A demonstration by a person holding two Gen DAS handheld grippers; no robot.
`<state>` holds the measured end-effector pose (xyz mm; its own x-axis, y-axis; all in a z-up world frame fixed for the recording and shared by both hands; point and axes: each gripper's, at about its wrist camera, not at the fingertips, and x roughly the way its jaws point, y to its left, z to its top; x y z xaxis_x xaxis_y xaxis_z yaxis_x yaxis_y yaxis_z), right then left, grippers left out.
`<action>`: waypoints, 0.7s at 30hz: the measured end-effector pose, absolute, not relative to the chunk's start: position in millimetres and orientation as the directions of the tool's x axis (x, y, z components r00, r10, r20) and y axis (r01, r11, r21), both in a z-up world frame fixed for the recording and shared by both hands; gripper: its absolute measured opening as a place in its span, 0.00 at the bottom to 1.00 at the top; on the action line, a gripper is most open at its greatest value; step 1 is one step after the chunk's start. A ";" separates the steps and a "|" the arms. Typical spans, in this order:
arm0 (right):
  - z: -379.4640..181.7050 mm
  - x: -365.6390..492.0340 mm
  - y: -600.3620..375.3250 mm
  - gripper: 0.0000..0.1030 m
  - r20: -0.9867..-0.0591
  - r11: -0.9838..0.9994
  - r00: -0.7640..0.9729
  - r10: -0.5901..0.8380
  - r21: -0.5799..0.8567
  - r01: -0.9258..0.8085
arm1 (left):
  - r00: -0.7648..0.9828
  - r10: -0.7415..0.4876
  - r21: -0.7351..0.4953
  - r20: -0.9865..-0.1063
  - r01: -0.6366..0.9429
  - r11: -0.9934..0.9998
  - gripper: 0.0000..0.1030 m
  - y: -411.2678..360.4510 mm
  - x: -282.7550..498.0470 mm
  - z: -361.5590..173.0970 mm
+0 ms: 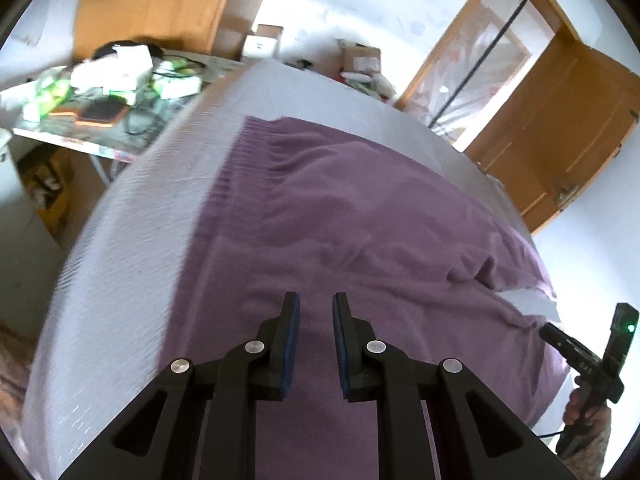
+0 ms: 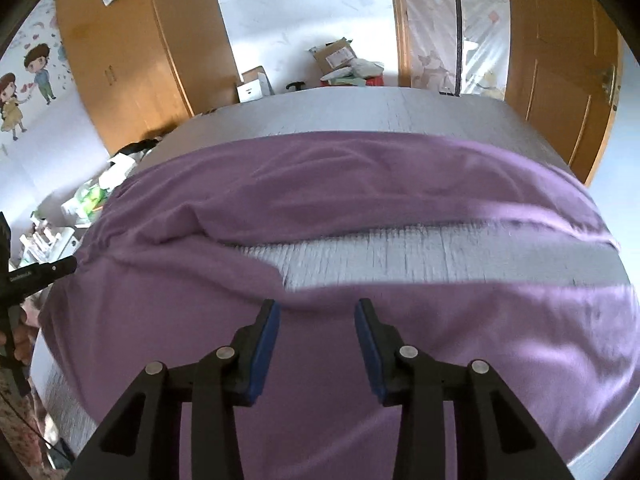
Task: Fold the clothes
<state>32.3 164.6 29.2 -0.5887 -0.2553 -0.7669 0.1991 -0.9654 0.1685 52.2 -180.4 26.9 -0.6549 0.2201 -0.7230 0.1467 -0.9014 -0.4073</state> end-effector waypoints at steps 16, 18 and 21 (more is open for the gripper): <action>8.4 59.9 112.8 0.41 -0.825 -0.933 -0.500 -0.262 0.085 0.350 | -0.632 0.191 -0.414 -0.751 0.225 -0.882 0.17 -197.4 90.9 7.2; 4.5 59.9 102.1 0.41 -0.836 -0.929 -0.498 -0.232 0.039 0.367 | -0.634 0.187 -0.412 -0.751 0.227 -0.883 0.17 -198.0 91.6 8.0; 13.9 55.4 89.9 0.41 -0.809 -0.925 -0.529 -0.257 0.047 0.378 | -0.636 0.175 -0.404 -0.751 0.233 -0.885 0.17 -198.8 88.6 11.7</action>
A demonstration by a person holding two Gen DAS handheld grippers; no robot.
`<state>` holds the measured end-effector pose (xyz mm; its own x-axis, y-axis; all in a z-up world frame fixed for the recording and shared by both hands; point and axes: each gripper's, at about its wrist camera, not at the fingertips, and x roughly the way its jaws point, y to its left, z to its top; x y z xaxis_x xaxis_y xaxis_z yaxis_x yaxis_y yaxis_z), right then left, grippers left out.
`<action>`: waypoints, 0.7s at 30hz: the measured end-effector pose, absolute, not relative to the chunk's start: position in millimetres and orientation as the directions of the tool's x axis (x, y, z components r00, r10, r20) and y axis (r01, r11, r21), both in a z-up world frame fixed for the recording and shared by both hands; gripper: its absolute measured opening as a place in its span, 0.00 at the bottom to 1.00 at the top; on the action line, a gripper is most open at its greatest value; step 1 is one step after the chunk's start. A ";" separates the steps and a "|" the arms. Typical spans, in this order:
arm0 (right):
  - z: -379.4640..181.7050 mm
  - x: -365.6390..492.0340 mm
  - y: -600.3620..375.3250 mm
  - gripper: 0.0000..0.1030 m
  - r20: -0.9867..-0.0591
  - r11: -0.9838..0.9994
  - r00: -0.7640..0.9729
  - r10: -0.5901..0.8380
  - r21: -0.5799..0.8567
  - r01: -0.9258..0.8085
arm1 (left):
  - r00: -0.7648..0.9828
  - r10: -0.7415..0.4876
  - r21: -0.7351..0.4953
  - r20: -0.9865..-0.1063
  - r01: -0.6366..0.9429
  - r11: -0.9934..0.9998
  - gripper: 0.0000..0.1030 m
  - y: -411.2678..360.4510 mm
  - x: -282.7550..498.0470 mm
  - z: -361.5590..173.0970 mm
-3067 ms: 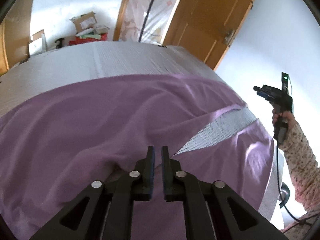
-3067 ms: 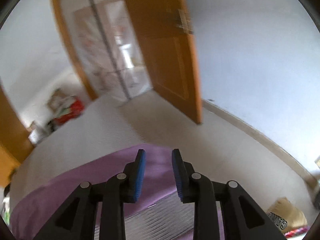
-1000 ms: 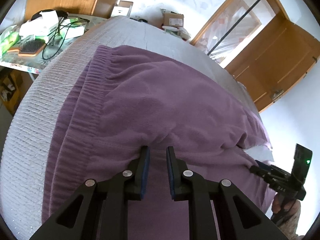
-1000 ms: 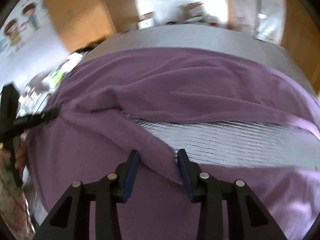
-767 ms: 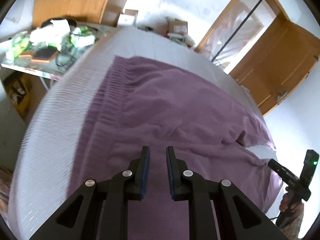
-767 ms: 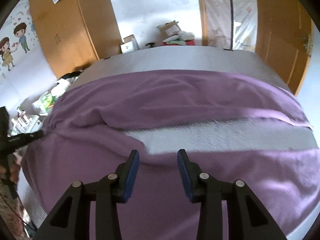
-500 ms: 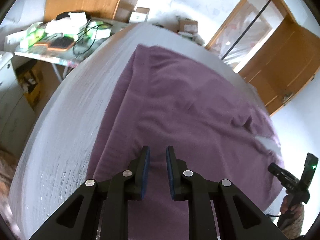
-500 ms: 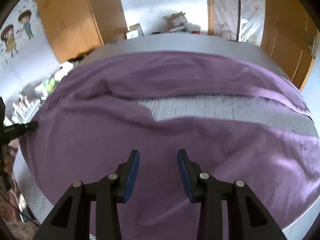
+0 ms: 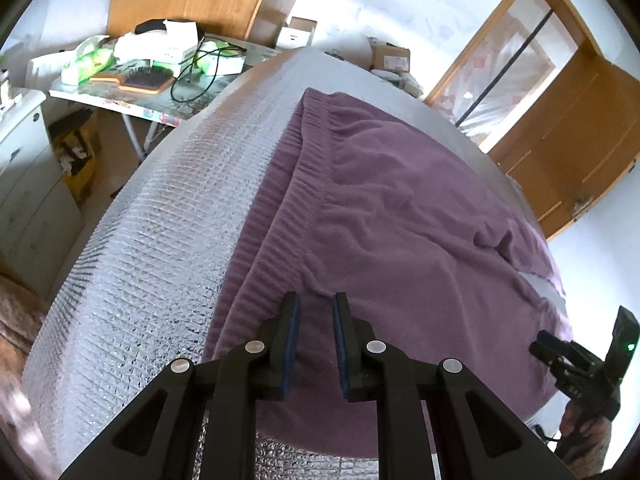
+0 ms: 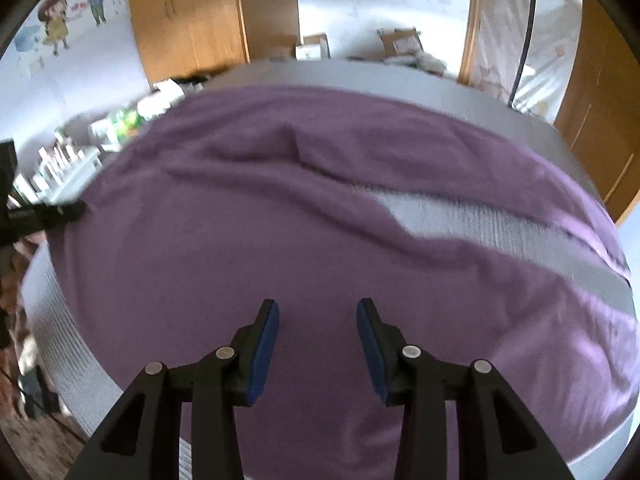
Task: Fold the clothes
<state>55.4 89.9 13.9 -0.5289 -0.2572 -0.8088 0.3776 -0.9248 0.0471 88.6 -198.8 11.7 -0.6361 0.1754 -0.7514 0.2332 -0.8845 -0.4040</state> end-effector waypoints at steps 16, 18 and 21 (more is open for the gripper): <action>1.4 27.0 20.4 0.41 -0.824 -0.827 -0.401 -0.401 0.138 0.545 | -0.625 0.155 -0.393 -0.765 0.262 -0.881 0.16 -203.9 70.5 1.7; 1.2 25.3 14.3 0.41 -0.823 -0.820 -0.403 -0.401 0.125 0.559 | -0.637 0.143 -0.388 -0.758 0.263 -0.883 0.16 -205.4 70.1 8.0; 11.6 18.0 12.5 0.41 -0.819 -0.799 -0.377 -0.431 0.152 0.582 | -0.662 0.132 -0.385 -0.738 0.253 -0.888 0.16 -210.5 63.9 22.2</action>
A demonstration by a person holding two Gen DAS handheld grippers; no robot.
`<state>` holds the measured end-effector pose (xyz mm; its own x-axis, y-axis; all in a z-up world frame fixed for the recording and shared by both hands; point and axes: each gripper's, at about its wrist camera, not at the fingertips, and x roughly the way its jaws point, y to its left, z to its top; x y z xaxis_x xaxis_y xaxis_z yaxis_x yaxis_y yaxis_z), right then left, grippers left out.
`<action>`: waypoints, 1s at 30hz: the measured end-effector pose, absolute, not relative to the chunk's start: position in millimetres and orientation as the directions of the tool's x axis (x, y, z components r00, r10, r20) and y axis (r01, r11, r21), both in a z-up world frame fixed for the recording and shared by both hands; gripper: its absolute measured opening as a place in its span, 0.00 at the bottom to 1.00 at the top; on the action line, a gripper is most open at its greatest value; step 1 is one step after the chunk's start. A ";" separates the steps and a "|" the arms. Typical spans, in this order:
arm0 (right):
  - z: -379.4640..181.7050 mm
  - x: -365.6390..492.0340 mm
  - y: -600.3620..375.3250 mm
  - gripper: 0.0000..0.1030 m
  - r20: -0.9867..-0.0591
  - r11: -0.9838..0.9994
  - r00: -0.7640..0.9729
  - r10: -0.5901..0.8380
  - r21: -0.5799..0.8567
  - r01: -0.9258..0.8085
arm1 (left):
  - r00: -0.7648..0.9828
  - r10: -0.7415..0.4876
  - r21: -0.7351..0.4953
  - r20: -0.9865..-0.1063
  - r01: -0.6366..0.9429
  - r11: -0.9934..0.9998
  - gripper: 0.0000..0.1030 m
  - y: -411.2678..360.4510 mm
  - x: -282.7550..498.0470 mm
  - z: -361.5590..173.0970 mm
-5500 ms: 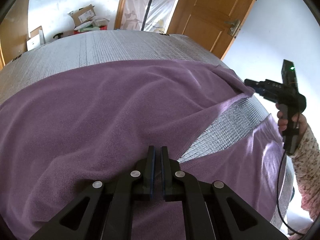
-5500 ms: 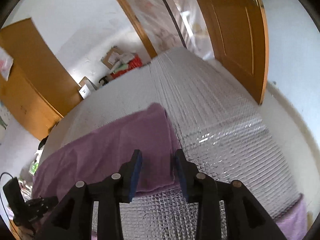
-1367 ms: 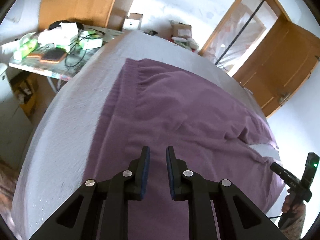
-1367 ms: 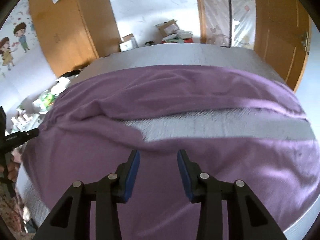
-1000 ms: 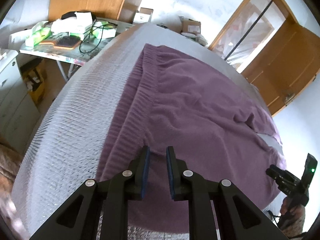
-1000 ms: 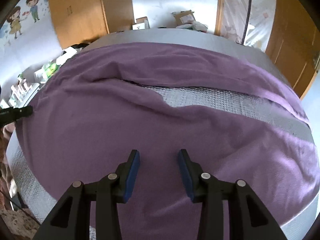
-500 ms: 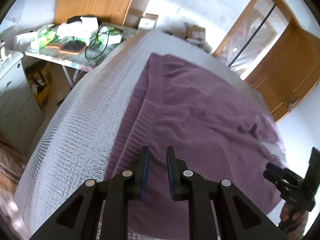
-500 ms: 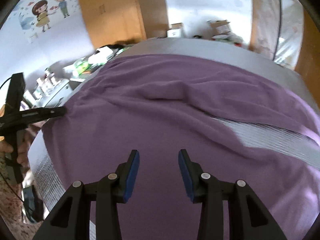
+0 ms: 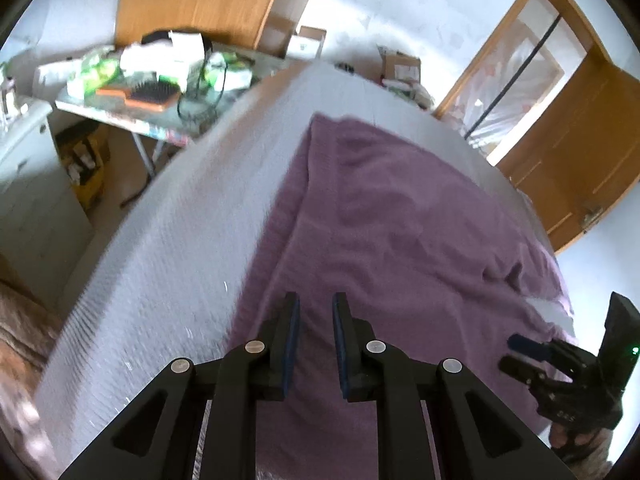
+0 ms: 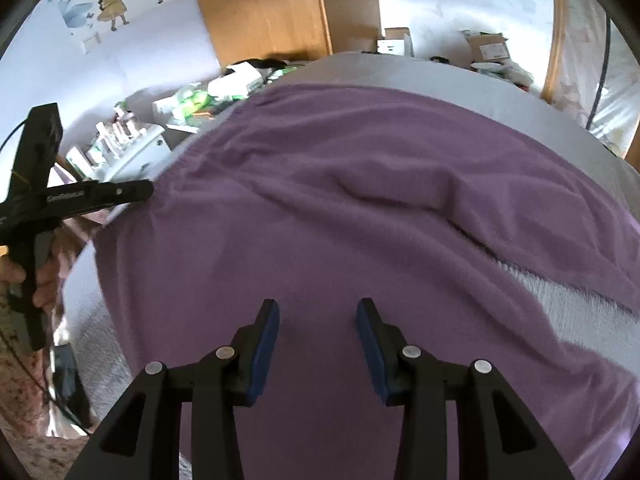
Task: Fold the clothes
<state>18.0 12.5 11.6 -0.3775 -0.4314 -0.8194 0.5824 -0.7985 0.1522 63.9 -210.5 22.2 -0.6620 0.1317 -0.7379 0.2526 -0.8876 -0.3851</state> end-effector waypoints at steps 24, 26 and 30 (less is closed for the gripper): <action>61.7 -204.3 -17.8 0.41 -0.726 -0.754 -0.418 -0.546 0.209 0.622 | -0.671 0.092 -0.148 -0.735 0.026 -0.989 0.17 -218.0 -117.3 58.5; 50.7 -219.0 -19.6 0.41 -0.736 -0.752 -0.393 -0.551 0.234 0.616 | -0.648 0.108 -0.151 -0.754 0.011 -0.989 0.17 -219.4 -126.2 49.8; 29.1 -238.3 -25.5 0.41 -0.772 -0.755 -0.358 -0.526 0.231 0.614 | -0.614 0.106 -0.118 -0.782 -0.021 -0.993 0.17 -217.3 -137.8 37.4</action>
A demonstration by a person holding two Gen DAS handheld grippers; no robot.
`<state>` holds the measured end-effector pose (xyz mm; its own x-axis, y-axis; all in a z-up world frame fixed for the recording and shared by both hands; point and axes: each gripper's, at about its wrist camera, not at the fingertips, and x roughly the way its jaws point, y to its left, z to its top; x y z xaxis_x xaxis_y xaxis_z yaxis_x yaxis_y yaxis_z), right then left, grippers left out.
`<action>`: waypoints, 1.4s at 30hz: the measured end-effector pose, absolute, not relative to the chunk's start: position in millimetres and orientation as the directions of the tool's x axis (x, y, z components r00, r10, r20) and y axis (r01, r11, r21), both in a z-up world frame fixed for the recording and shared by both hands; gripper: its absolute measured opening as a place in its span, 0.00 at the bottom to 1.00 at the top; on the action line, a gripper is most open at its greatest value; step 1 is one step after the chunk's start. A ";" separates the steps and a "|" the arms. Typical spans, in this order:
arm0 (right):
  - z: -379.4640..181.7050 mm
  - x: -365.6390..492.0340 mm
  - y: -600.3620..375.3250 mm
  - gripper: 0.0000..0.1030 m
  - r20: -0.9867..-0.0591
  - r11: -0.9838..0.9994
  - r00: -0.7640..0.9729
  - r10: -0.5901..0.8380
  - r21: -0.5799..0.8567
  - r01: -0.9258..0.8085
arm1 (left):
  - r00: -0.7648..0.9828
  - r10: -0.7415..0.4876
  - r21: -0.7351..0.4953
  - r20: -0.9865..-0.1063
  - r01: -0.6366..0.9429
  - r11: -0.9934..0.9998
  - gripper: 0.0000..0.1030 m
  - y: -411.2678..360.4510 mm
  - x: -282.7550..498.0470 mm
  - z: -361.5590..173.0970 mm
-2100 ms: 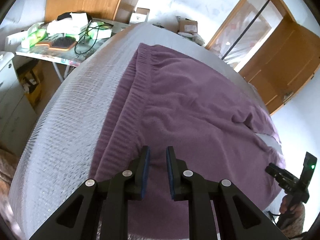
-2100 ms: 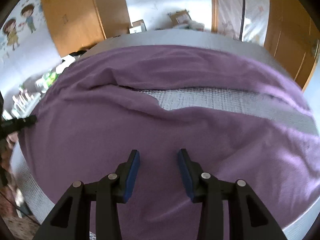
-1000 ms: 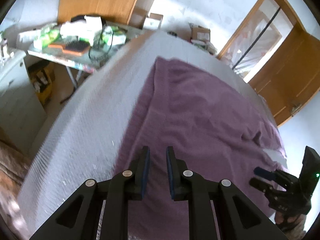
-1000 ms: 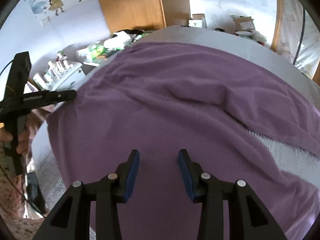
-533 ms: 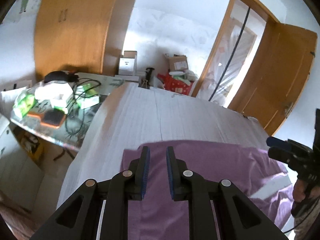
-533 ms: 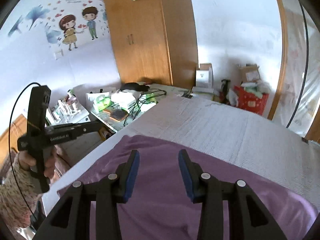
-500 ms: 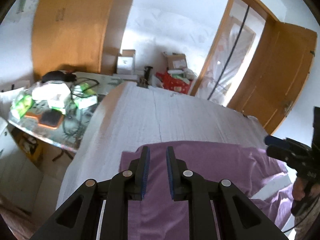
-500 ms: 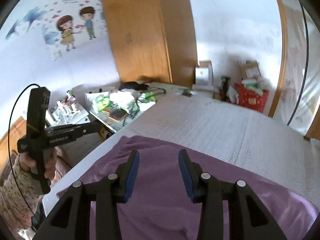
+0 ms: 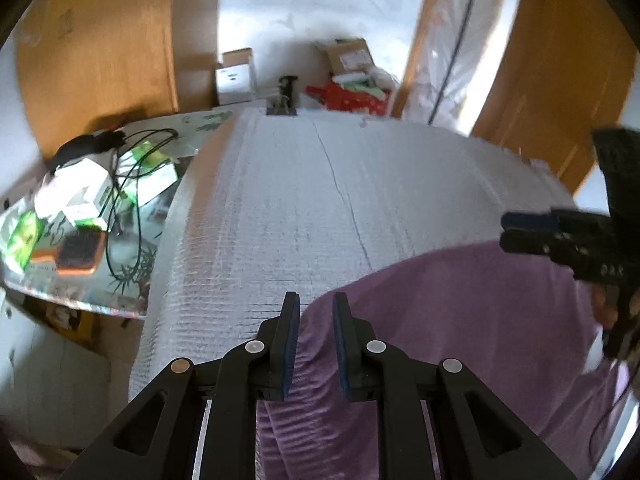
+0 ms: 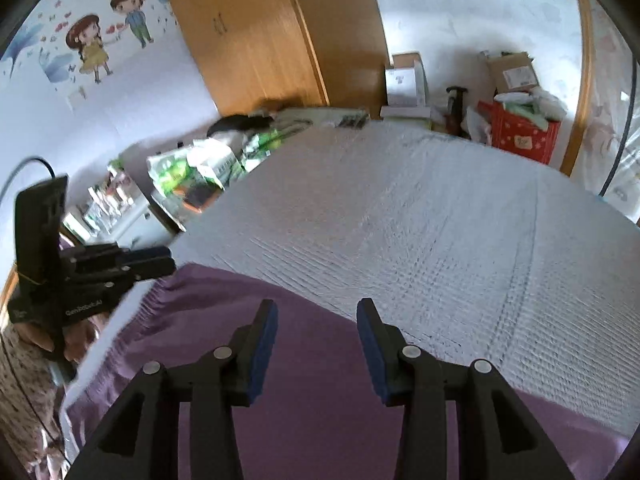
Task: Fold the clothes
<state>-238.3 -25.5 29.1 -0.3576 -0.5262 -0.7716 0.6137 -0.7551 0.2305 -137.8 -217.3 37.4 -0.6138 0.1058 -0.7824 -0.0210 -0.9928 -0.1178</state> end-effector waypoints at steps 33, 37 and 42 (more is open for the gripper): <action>-4.9 -234.5 -46.1 0.39 -0.827 -0.707 -0.344 -0.445 0.089 0.701 | -0.559 0.049 0.064 -0.828 -0.180 -0.982 0.19 -192.9 -147.6 17.6; -3.7 -232.7 -46.9 0.22 -0.832 -0.717 -0.363 -0.421 0.060 0.694 | -0.562 0.018 0.107 -0.827 -0.188 -0.976 0.06 -184.3 -146.4 18.6; -0.5 -226.8 -46.5 0.05 -0.833 -0.721 -0.369 -0.413 0.052 0.691 | -0.591 0.006 0.126 -0.807 -0.183 -0.975 0.05 -180.0 -142.1 25.4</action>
<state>-226.8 -46.5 -0.5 -0.3687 -0.4128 -0.8329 0.6906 -0.7214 0.0519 -142.1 -180.0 25.4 -0.5908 0.0065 -0.8068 -0.1830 -0.9750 0.1262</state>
